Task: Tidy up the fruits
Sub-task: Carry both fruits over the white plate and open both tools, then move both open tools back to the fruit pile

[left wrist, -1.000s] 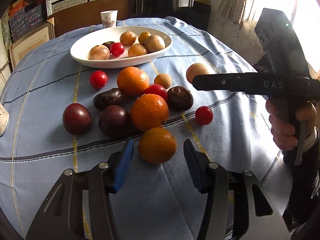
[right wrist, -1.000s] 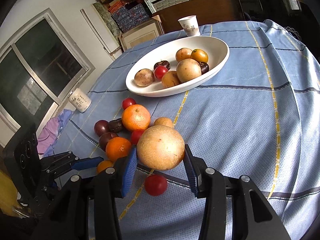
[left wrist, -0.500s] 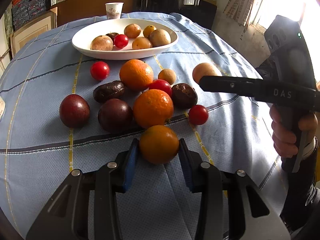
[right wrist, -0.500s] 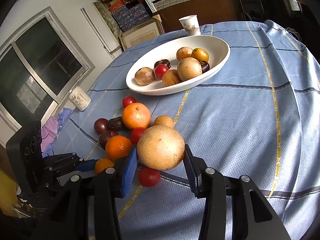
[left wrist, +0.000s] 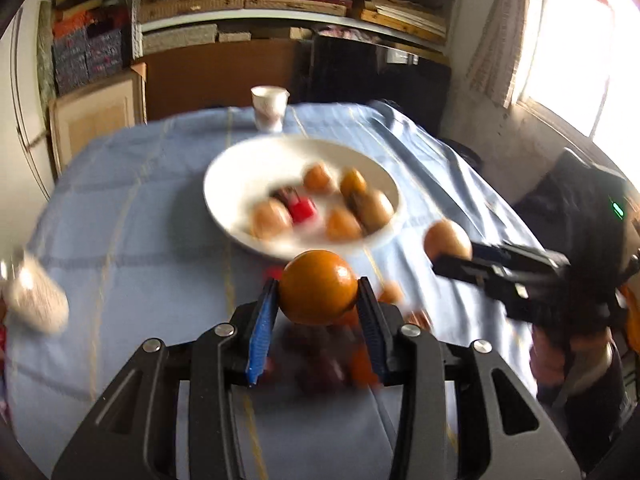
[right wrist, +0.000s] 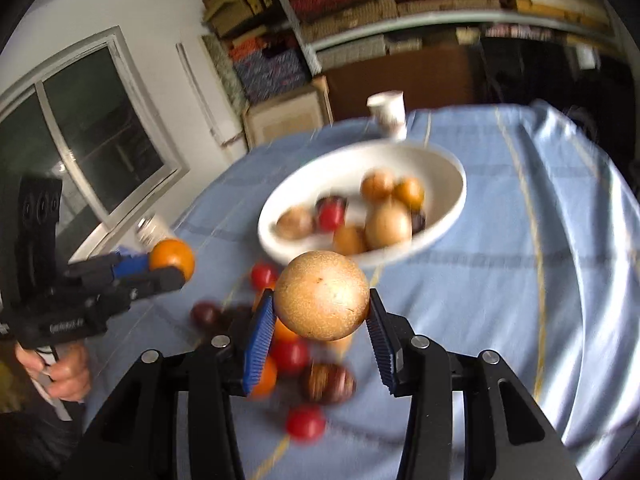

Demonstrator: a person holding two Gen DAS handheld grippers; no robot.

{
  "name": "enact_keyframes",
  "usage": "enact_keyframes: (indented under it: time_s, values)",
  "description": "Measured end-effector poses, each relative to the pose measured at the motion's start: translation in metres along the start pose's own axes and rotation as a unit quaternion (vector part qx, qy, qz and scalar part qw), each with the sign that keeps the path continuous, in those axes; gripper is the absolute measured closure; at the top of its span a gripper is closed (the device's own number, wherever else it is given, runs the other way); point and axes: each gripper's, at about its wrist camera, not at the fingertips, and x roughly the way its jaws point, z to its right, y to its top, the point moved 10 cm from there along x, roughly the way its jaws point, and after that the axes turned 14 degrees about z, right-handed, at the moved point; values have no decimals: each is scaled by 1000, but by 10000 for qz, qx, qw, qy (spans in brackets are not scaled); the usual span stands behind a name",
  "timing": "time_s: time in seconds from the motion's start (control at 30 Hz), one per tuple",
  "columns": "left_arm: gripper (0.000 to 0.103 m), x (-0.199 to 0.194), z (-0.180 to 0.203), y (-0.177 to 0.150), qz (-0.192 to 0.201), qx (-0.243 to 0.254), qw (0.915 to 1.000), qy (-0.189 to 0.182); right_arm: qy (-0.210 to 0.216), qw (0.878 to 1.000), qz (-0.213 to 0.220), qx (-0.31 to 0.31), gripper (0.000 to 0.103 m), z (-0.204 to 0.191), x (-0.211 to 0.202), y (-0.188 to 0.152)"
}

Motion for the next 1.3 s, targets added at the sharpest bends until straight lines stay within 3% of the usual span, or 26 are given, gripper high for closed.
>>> enact_keyframes:
  time_s: [0.17,0.37,0.4,0.43,0.47,0.5,0.57,0.73,0.83,0.9,1.1,1.23,1.3]
  values:
    - [64,63,-33,37,-146,-126,9990,410,-198,9995,92,-218,57,-3,44,25]
    - [64,121,-62,46,-471,-273,9969,568,-233,9992,-122,-292,56,-5,86,21]
    - [60,127,-64,46,-523,-269,9967,562,-244,9992,-109,-303,56,-5,90,21]
    - [53,128,-65,47,-531,-278,9965,578,-255,9992,-78,-293,48,-5,90,22]
    - [32,126,-66,49,-487,-302,9965,610,-225,9995,-18,-235,35,-5,88,23]
    - [17,119,-67,53,-344,-341,9968,643,-204,9996,57,-162,34,-5,82,26]
    - [11,93,-66,59,31,-347,9970,690,-94,9997,188,-108,34,-7,71,33]
    - [5,32,-56,40,314,-463,9968,575,4,9991,429,-41,34,-11,34,37]
    - [5,-2,-55,13,595,-654,9941,627,-8,9987,503,52,34,-6,11,24]
    - [5,-13,-52,-9,571,-594,9941,706,-95,9990,444,54,34,0,2,7]
    - [5,-31,-57,-51,397,-234,9889,1410,-367,9990,96,243,33,6,-8,-24]
    - [5,-38,-72,-59,391,-208,9830,1780,-667,9975,56,-244,33,4,-13,-30]
    - [5,-40,-79,-60,351,-366,9828,1778,-726,9964,-166,-402,33,2,-15,-38]
